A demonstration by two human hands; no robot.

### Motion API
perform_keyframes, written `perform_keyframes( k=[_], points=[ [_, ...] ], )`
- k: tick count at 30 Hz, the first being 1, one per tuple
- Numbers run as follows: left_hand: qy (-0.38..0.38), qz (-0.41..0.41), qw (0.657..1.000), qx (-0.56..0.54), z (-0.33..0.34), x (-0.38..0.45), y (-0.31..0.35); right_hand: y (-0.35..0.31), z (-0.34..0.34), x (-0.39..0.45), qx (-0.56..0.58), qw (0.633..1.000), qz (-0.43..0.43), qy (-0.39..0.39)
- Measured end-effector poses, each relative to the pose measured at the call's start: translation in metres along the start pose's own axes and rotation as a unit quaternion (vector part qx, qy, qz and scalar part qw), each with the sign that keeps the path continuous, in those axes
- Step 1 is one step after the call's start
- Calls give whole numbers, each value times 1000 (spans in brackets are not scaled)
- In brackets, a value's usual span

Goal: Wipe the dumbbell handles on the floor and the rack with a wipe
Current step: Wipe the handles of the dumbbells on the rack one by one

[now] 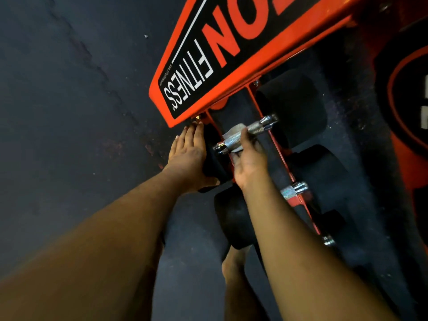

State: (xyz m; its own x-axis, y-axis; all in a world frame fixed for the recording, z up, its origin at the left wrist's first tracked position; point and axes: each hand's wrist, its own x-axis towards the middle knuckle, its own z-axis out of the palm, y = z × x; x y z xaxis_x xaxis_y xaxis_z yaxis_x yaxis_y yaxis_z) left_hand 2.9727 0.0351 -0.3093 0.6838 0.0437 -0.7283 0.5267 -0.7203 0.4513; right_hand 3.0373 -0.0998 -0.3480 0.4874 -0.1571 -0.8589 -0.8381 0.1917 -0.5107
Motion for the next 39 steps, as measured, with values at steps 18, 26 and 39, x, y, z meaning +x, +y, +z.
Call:
perform_keyframes(
  k=[18,26,39],
  points=[
    [96,3,995,-9,21,-9,0,-14,-48,20,-731,365,-543,-193],
    [223,18,974,-28,88,-57,28,-10,-129,-16,-631,555,-512,-180],
    [41,21,999,2,186,-81,60,24,-232,-18,-827,239,-457,-223]
  ],
)
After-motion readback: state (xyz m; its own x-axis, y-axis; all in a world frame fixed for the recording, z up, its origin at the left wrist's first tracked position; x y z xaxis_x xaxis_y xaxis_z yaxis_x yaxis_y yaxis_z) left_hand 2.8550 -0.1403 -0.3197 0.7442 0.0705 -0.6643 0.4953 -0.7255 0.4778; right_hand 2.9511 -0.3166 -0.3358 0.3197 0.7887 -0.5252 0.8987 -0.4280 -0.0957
